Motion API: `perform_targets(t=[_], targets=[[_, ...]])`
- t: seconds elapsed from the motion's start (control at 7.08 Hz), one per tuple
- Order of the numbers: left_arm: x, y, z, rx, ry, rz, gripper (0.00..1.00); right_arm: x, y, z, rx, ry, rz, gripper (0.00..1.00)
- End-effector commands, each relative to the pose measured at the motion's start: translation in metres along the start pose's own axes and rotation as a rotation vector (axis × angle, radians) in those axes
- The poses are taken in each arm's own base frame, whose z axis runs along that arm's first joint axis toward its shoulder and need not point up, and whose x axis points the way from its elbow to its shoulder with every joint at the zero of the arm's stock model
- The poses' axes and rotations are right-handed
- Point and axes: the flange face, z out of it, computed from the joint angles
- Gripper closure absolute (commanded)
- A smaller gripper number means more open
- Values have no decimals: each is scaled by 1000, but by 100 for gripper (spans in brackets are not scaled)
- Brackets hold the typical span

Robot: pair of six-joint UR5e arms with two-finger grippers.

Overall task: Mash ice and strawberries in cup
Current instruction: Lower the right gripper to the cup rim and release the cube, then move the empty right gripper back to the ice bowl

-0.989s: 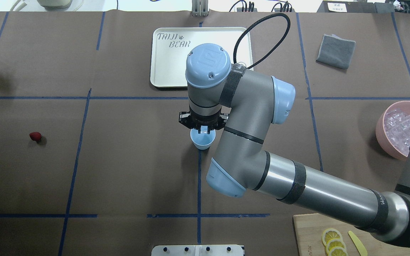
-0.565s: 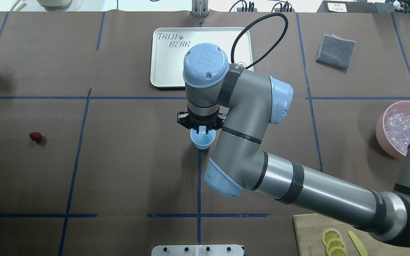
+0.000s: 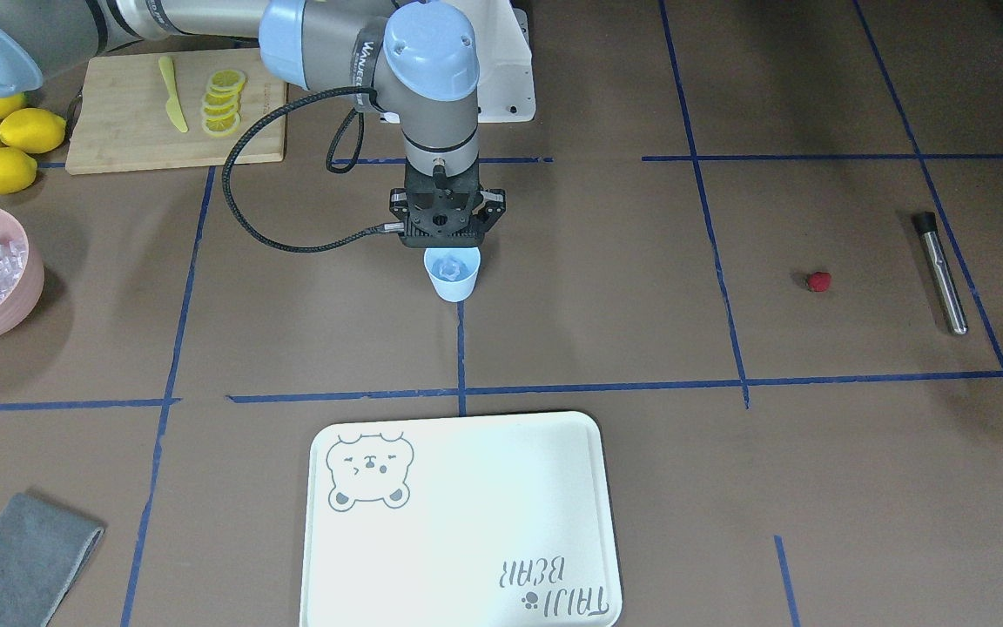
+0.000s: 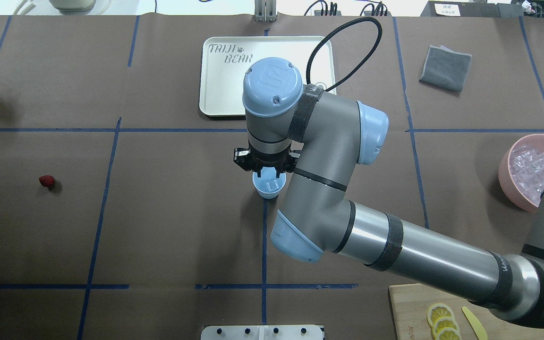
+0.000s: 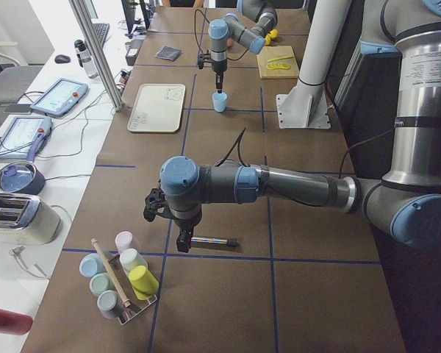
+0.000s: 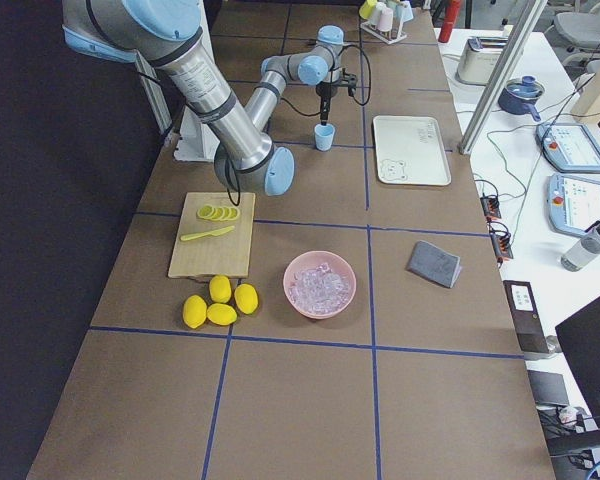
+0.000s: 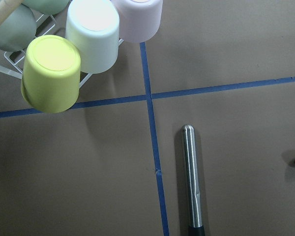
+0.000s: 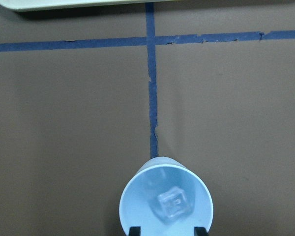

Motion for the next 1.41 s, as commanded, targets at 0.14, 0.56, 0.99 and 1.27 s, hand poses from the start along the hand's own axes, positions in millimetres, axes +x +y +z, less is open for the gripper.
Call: perform_targets(t=[0.14,0.56,0.99,1.27], targets=[[1,0,0,1,0,1,0,1,0,1,0,1,0,6],[2,-1,-2,4,-1,4,0,0,-1,-7,7,-10,-1,1],[6,-1,-6,12,-2,11,0,106,-5,-82,91,-63,11,1],[8,-1,-8,15,-3,15,0,211,3,-128,159,-77,-50,1]])
